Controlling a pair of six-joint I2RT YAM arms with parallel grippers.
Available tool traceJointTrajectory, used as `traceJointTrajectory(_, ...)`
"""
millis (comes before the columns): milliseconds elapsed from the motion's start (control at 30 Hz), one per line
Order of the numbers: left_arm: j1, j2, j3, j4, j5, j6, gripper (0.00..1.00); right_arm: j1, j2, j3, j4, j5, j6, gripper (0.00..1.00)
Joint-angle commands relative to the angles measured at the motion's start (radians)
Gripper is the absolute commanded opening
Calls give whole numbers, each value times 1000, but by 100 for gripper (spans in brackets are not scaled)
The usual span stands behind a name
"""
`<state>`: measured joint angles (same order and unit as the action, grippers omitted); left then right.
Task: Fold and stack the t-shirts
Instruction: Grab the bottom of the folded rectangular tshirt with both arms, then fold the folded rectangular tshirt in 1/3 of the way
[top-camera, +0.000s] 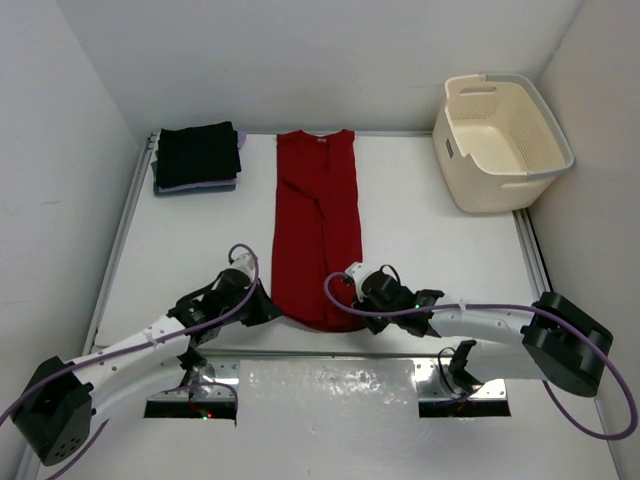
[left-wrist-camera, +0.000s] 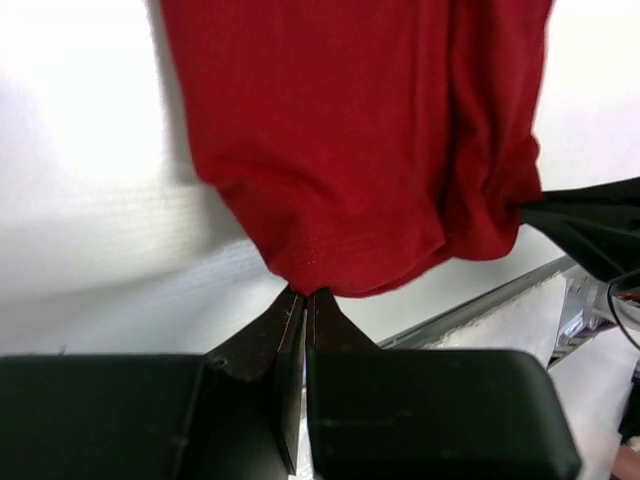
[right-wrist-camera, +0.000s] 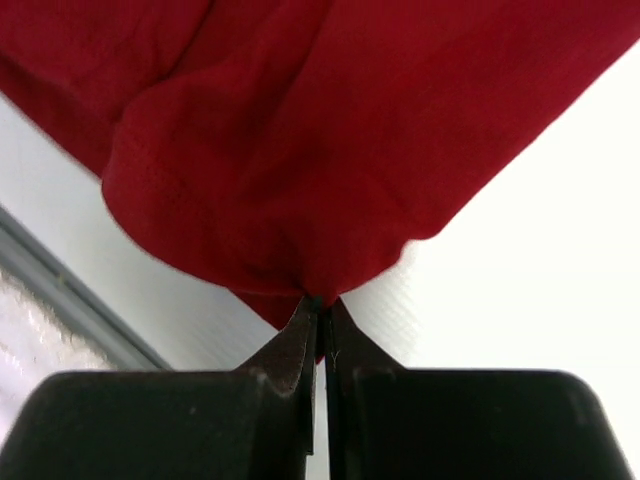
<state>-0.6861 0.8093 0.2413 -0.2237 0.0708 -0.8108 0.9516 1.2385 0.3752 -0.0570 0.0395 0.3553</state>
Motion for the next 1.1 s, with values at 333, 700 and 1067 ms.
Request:
traceJointTrajectory(333, -6, 82, 156, 266, -287, 47, 0, -131, 105, 282, 10, 274, 33, 0)
traceJointTrajectory(700, 28, 299, 341, 454, -499, 176, 0, -255, 252, 539, 32, 295, -101, 0)
traceJointTrajectory(1067, 215, 574, 503, 646, -319, 304, 0, -382, 455, 774, 37, 204, -159, 0)
